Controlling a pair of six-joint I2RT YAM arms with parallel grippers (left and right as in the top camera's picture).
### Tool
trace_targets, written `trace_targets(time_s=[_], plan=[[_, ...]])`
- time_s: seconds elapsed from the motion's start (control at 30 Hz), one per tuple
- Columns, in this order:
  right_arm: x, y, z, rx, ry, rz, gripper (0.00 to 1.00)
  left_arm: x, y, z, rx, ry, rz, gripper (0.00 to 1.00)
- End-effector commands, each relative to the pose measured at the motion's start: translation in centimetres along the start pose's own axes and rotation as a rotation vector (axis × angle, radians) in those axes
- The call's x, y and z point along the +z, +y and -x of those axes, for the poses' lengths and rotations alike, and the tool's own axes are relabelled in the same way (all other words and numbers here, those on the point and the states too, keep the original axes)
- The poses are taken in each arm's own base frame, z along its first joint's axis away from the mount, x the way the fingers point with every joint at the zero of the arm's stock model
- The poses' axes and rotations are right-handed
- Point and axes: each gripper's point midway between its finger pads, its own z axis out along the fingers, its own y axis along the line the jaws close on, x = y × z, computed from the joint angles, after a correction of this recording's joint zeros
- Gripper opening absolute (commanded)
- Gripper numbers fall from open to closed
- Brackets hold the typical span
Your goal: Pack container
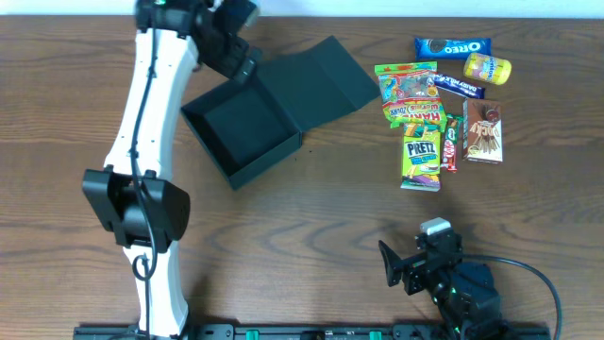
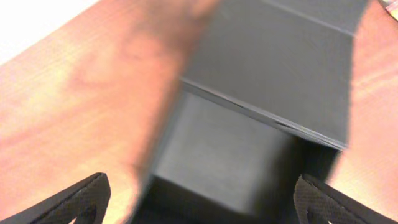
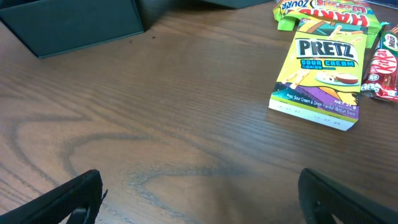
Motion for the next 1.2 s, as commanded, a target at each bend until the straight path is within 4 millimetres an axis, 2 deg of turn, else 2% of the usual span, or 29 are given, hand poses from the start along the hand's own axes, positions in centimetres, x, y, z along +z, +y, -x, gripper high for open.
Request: trace_targets(time_s=[0.0, 0.2, 0.33, 0.47, 0.6, 0.8, 0.87, 0.93, 1.03, 1.17], plan=[[0.0, -0.1, 0.0, 0.007, -0.002, -0.005, 0.99, 2.9, 2.8, -2.0, 0.038, 0.066, 0.021, 0.95], [0.0, -0.1, 0.0, 0.007, -0.002, -0.005, 0.99, 5.3, 5.6, -4.4, -0.002, 0.119, 0.019, 0.95], [0.0, -0.1, 0.0, 0.007, -0.002, -0.005, 0.99, 8.3, 7.2, -5.5, 0.001, 0.137, 0.02, 0.95], [0.0, -0.1, 0.0, 0.007, -0.002, -0.005, 0.99, 10.8, 6.6, -6.8, -0.011, 0.178, -0.028, 0.96], [0.0, -0.1, 0.0, 0.007, -0.002, -0.005, 0.99, 11.6, 5.7, -6.9, -0.018, 0.169, -0.087, 0.97], [0.0, -0.1, 0.0, 0.007, -0.002, -0.005, 0.99, 12.4, 5.5, -7.3, 0.004, 0.181, -0.102, 1.0], [0.0, -0.1, 0.0, 0.007, -0.002, -0.005, 0.99, 13.3, 5.4, -7.9, 0.009, 0.199, -0.113, 1.0], [0.0, -0.1, 0.0, 0.007, -0.002, -0.005, 0.99, 14.4, 5.4, -8.4, 0.006, 0.211, -0.119, 0.92], [0.0, -0.1, 0.0, 0.007, -0.002, -0.005, 0.99, 15.0, 5.5, -8.7, 0.006, 0.218, -0.119, 0.69], [0.0, -0.1, 0.0, 0.007, -0.002, -0.005, 0.99, 15.6, 5.1, -9.6, -0.004, 0.249, -0.138, 0.44]])
